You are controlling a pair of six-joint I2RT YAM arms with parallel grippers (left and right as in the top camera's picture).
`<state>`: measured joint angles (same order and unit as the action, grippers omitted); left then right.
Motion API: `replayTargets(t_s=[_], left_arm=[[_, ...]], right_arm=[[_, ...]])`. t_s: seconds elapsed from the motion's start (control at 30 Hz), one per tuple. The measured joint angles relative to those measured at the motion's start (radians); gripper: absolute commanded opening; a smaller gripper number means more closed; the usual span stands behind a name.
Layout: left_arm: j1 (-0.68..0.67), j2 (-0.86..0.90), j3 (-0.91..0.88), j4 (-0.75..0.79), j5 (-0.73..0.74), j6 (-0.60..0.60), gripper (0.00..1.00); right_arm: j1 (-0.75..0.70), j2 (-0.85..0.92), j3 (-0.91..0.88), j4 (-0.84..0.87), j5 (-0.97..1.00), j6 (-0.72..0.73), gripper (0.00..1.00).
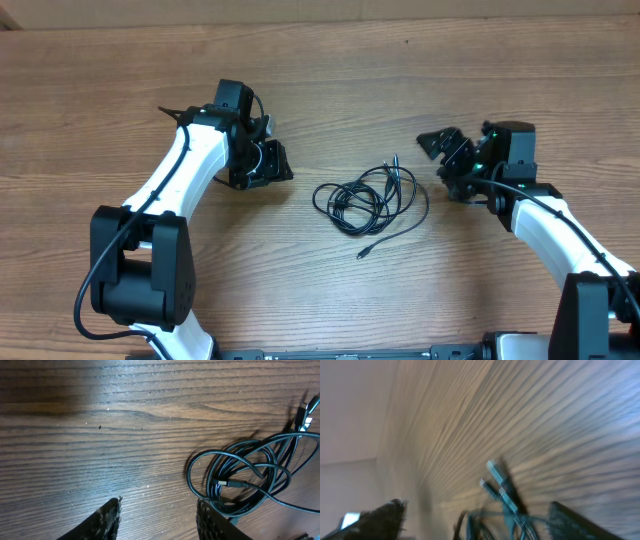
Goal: Untangle cables
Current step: 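Move the right gripper down onto the cable pile and grasp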
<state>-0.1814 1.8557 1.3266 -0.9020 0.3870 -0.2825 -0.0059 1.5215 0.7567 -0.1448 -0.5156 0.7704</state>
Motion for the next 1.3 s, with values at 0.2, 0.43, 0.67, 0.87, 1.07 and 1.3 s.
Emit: replayTargets(t_s=[0.2, 0.43, 0.67, 0.87, 1.07, 1.3], left_arm=[[0.000, 0.000, 0.000, 0.008, 0.000, 0.000, 0.50], [0.000, 0.000, 0.000, 0.016, 0.000, 0.000, 0.50], [-0.002, 0.000, 0.000, 0.018, 0.000, 0.002, 0.49], [-0.022, 0.000, 0.000, 0.019, 0.000, 0.020, 0.54], [-0.029, 0.000, 0.000, 0.036, 0.000, 0.027, 0.55], [-0.029, 0.000, 0.000, 0.054, 0.000, 0.028, 0.56]], right_arm=[[0.008, 0.000, 0.006, -0.172, -0.113, -0.145, 0.79], [0.098, 0.000, 0.008, -0.328, -0.075, -0.250, 0.09], [0.136, 0.000, 0.048, -0.400, 0.058, -0.280, 0.04], [0.136, 0.001, 0.362, -0.650, 0.105, -0.346, 0.04], [0.137, -0.002, 0.523, -0.750, 0.223, -0.401, 0.04], [0.137, 0.046, 0.517, -0.813, 0.440, -0.415, 0.04]])
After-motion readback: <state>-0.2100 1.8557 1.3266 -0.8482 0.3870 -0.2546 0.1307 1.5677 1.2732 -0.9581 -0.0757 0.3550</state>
